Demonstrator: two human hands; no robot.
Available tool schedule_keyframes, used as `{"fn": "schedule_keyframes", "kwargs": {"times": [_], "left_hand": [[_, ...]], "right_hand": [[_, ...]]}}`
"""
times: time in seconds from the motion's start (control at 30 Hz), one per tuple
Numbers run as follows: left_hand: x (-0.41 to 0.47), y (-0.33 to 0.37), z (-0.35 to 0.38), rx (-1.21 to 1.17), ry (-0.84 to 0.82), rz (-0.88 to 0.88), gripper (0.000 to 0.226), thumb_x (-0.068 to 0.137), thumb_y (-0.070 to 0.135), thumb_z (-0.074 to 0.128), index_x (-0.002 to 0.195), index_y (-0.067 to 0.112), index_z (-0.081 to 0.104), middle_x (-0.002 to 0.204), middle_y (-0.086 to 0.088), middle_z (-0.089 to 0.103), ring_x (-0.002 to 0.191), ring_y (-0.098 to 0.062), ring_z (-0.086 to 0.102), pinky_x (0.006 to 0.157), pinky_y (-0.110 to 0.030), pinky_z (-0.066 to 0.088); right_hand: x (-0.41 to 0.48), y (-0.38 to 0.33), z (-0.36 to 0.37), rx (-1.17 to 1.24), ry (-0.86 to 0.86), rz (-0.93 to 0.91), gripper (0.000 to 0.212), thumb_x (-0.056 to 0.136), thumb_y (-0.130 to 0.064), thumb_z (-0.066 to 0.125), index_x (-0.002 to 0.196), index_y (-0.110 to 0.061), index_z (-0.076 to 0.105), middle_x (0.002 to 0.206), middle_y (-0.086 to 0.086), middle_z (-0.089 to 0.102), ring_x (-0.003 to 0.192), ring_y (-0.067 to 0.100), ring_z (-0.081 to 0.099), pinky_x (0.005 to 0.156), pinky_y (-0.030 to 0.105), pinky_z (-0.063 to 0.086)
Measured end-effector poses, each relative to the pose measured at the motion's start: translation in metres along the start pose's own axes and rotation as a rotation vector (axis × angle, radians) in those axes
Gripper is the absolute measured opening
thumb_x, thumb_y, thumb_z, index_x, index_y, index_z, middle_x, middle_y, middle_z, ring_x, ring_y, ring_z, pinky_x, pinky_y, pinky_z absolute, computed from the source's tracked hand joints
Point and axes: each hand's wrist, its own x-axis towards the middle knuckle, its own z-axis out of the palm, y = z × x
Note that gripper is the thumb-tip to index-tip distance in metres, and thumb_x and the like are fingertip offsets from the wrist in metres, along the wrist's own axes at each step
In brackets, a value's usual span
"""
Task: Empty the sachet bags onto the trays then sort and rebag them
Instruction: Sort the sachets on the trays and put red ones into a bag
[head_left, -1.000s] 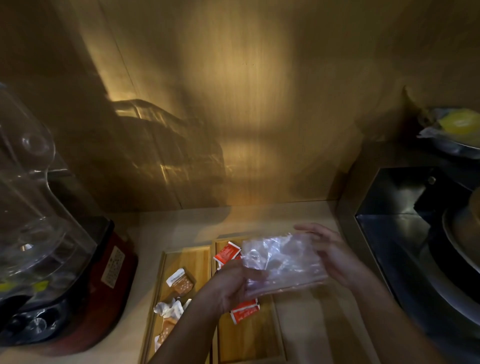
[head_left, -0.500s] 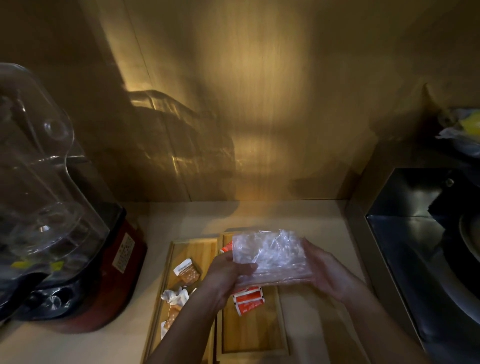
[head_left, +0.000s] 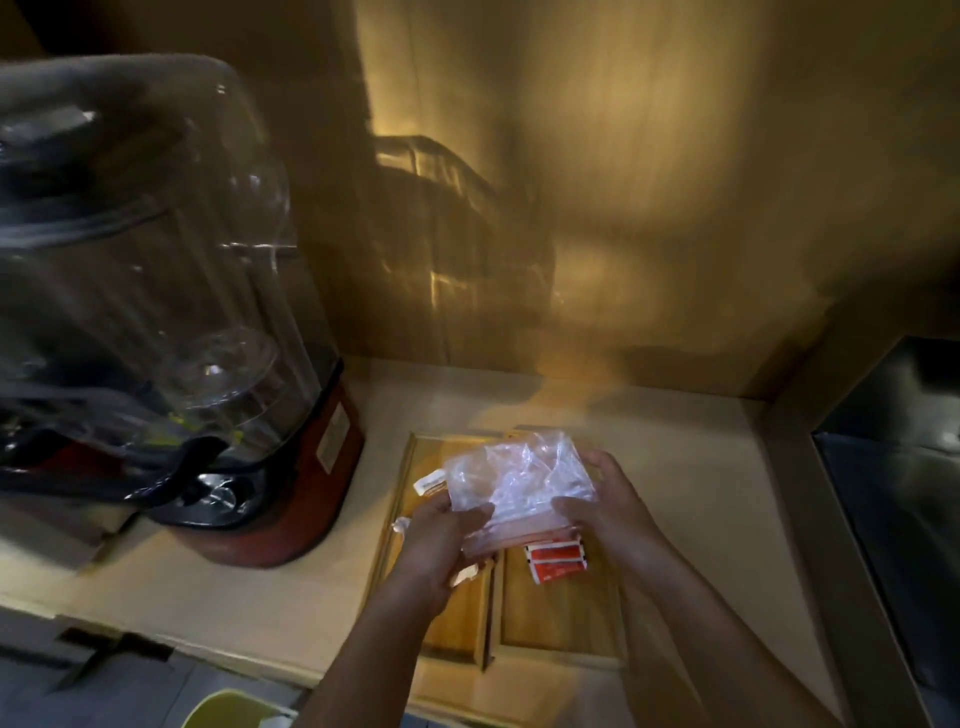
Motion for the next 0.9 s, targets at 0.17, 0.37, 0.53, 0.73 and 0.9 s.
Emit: {"fn": "schedule_keyframes", "kwargs": {"times": [0.17,0.37,0.53,0.73,0.9], "left_hand": [[-0.026,-0.003,-0.055,-0.052,0.009,0.017,0.012,0.086,0.007,0.058,0.093,0.012,0.065,0.091,-0.008,0.071,0.083,-0.023,0.065,0.071,-0.032,0.054],[-0.075,-0.030,-0.148,-0.130,0.107,-0.032,0.009,0.085,0.008,0.057,0.086,0.014,0.065,0.080,-0.005,0.068,0.071,-0.017,0.063,0.063,-0.027,0.052],[-0.120,-0.061,-0.220,-0.289,0.225,-0.082,0.007,0.087,0.003,0.053,0.088,0.005,0.059,0.077,-0.014,0.056,0.060,-0.020,0.053,0.055,-0.026,0.046],[-0.155,-0.105,-0.280,-0.319,0.532,-0.101,0.022,0.085,0.002,0.056,0.107,-0.002,0.053,0.075,-0.013,0.056,0.052,-0.018,0.052,0.044,-0.024,0.047],[-0.166,-0.148,-0.317,-0.384,0.813,-0.132,0.036,0.086,0.004,0.057,0.111,0.013,0.033,0.100,-0.010,0.050,0.081,-0.026,0.058,0.048,-0.029,0.052]], "right_hand": [[-0.020,-0.004,0.052,-0.040,-0.010,-0.032,0.042,0.080,0.002,0.061,0.117,-0.016,0.049,0.103,0.010,0.063,0.072,0.016,0.063,0.054,0.024,0.052],[-0.063,0.002,0.143,-0.134,-0.114,-0.080,0.035,0.075,0.000,0.064,0.106,-0.013,0.054,0.100,0.010,0.061,0.081,0.017,0.060,0.064,0.016,0.051],[-0.091,0.014,0.224,-0.276,-0.309,-0.014,0.030,0.086,-0.002,0.054,0.106,-0.024,0.052,0.090,-0.005,0.062,0.078,0.011,0.059,0.065,0.024,0.048],[-0.106,0.052,0.308,-0.412,-0.407,0.070,0.040,0.085,0.001,0.055,0.116,-0.020,0.042,0.080,0.010,0.058,0.051,0.020,0.049,0.037,0.023,0.039],[-0.113,0.095,0.363,-0.565,-0.577,0.130,0.021,0.085,-0.002,0.055,0.095,-0.020,0.052,0.088,0.012,0.061,0.054,0.017,0.054,0.036,0.021,0.042]]}}
